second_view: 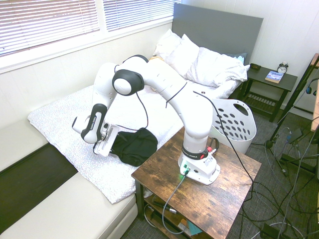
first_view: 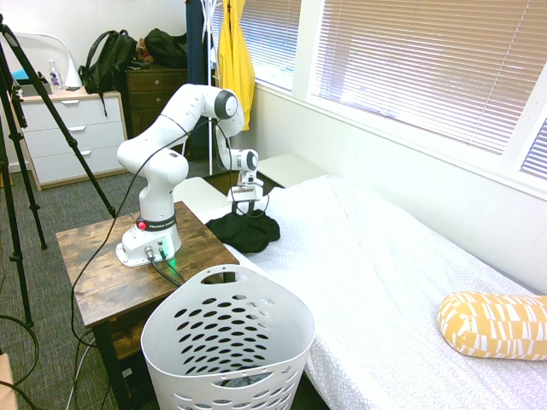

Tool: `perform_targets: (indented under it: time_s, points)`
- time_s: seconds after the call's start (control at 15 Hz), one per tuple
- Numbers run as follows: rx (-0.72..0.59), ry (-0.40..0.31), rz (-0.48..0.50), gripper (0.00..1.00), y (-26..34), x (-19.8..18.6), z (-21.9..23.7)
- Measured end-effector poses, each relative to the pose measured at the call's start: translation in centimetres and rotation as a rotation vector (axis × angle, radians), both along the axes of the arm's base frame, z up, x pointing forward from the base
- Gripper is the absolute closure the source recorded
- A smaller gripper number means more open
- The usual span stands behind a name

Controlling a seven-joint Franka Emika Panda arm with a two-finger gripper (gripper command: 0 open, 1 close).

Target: Put my clothes in the laundry bag

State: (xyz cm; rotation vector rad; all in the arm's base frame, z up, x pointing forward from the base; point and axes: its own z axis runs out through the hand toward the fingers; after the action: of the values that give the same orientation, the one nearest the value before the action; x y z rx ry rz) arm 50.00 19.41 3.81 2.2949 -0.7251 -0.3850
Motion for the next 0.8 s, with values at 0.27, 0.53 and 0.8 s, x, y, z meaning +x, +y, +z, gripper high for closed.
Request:
perform_targets:
  time_s: [0.27, 0.53, 0.8]
  points:
    - [-0.008, 0.025, 0.007, 1.00, -0.3, -0.3, -0.6]
    - [-0.027, 0.045, -0.006, 1.00, -1.3, -0.5, -1.1]
    - [-0.042, 0.075, -0.015, 1.00, -2.3, -1.4, -2.6]
